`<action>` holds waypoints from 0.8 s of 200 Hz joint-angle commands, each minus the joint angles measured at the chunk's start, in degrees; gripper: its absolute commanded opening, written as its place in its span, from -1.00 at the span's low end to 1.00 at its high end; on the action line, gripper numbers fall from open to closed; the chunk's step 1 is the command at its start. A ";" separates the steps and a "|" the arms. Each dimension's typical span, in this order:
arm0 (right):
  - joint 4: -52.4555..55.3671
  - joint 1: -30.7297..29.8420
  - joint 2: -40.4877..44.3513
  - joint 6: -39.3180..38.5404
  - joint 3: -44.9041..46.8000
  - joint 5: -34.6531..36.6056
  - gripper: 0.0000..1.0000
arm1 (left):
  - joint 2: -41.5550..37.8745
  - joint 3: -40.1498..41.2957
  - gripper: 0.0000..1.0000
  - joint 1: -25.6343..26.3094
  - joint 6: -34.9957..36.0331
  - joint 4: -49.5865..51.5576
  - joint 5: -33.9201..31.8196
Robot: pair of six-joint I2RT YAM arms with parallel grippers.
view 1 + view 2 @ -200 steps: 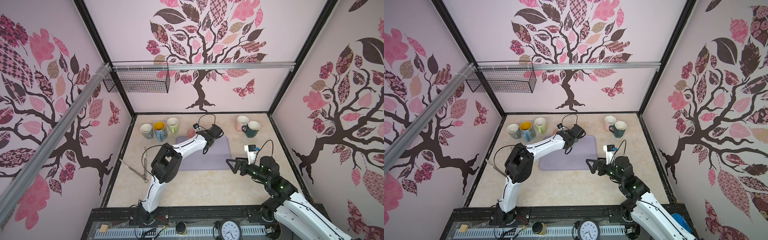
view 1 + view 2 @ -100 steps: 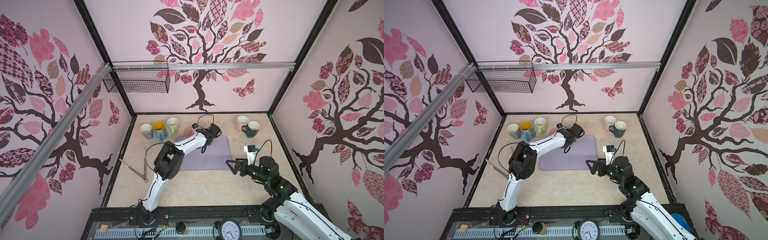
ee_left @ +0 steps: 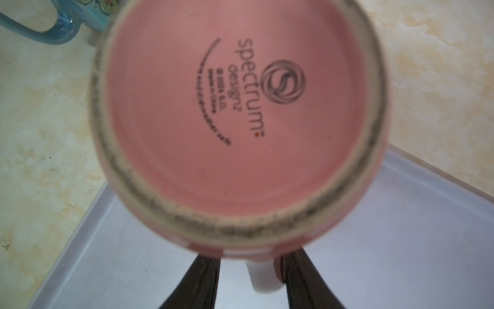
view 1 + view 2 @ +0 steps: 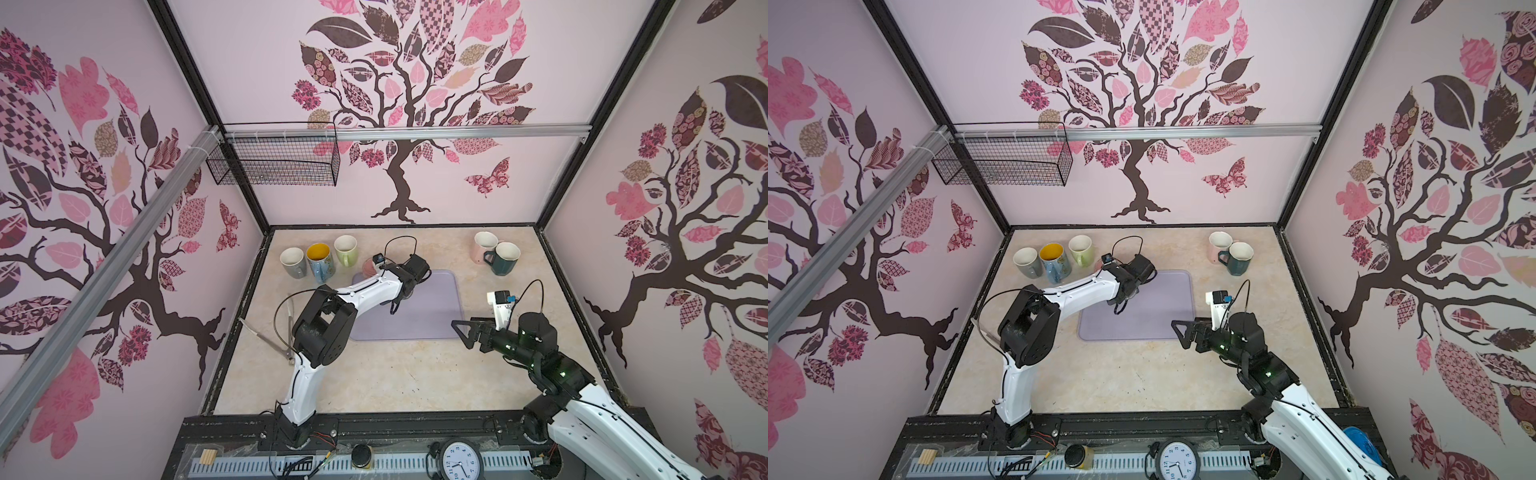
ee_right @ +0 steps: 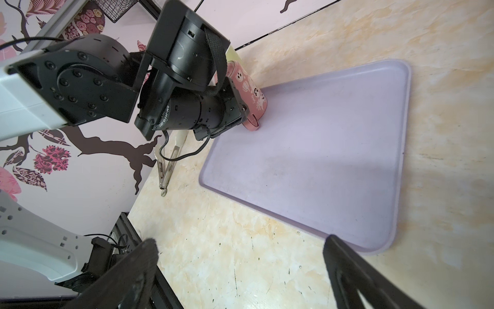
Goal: Turn the mug right side up
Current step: Pick up the mug from the tray.
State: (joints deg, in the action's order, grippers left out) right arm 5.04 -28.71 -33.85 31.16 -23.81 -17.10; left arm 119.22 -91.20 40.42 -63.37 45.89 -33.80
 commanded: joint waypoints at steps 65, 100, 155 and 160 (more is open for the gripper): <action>-1.48 -0.14 -0.96 1.41 0.07 -1.69 0.99 | -1.98 2.74 -0.42 -2.58 1.93 -1.32 0.58; -1.54 -0.19 -1.31 1.62 0.26 -1.53 0.99 | -2.24 2.96 -0.58 -2.86 2.90 -1.97 0.67; -2.30 -0.21 -1.92 2.27 0.79 -1.45 0.99 | -3.07 4.77 -0.75 -2.98 5.23 -5.00 1.88; -2.39 -0.21 -2.09 2.27 0.81 -1.44 0.99 | -3.14 4.97 -0.76 -2.98 5.45 -5.24 2.01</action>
State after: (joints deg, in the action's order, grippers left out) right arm 3.64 -28.71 -35.51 33.10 -23.22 -18.26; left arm 117.86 -88.29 37.78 -59.61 42.78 -32.53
